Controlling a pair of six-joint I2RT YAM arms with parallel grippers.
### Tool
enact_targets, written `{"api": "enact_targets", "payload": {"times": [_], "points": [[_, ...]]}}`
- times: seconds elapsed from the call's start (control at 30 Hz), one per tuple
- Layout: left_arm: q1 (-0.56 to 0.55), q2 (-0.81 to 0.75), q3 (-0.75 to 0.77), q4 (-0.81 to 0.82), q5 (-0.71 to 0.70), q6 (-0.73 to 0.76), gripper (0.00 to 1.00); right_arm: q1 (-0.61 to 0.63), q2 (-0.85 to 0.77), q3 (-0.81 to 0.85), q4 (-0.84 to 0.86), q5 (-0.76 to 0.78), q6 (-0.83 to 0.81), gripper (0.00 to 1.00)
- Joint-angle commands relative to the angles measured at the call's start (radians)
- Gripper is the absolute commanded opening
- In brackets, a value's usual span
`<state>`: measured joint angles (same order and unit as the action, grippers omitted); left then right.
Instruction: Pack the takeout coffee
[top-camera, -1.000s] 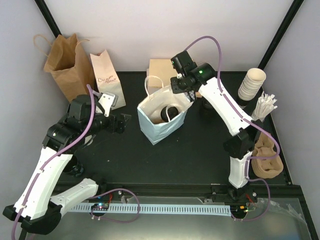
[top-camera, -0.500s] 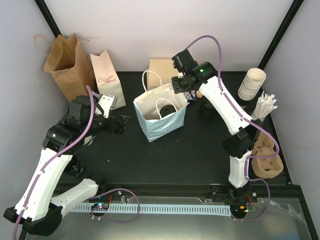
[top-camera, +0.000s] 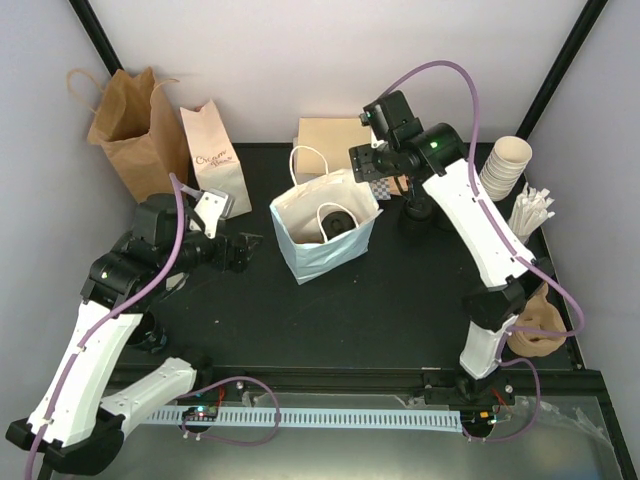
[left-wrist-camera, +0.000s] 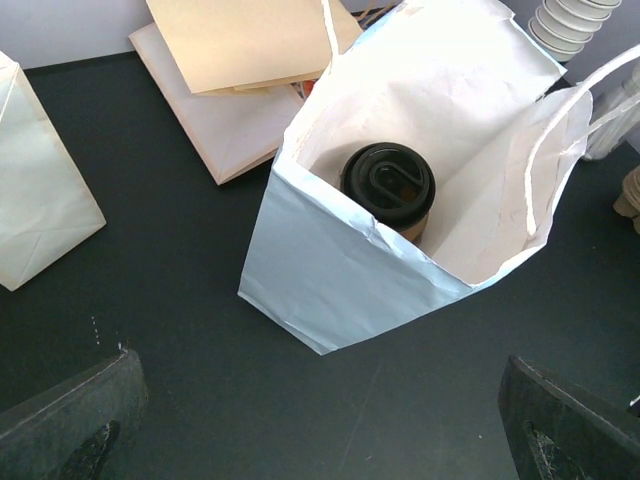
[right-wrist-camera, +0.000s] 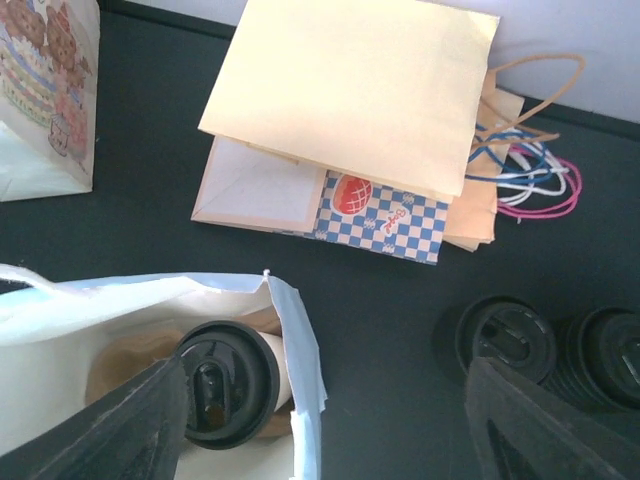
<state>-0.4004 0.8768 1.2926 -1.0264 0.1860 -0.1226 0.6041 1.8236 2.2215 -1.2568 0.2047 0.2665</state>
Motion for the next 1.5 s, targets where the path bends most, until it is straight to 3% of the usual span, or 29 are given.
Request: {"api": "enact_targets", "payload": {"times": [0.0,0.3,0.57,0.73,0.97,1.47], "points": [[0.005,-0.01,0.014,-0.002,0.028,0.018,0.99,-0.002,-0.048,0.022,-0.009,0.031,-0.004,0.82],[0.005,-0.026,0.003,0.007,0.032,0.016,0.99,-0.003,-0.151,-0.047,0.038,0.058,0.013,1.0],[0.005,-0.055,-0.026,0.014,0.07,0.014,0.99,-0.003,-0.231,-0.079,0.067,0.186,0.082,1.0],[0.005,-0.099,-0.094,0.045,0.11,0.004,0.99,-0.002,-0.391,-0.386,0.266,0.151,0.003,1.0],[0.005,-0.163,-0.198,0.095,0.12,-0.009,0.99,-0.002,-0.552,-0.578,0.319,0.154,0.049,1.0],[0.002,-0.225,-0.354,0.222,0.058,-0.02,0.99,-0.002,-0.684,-0.734,0.183,0.133,0.174,1.0]]}}
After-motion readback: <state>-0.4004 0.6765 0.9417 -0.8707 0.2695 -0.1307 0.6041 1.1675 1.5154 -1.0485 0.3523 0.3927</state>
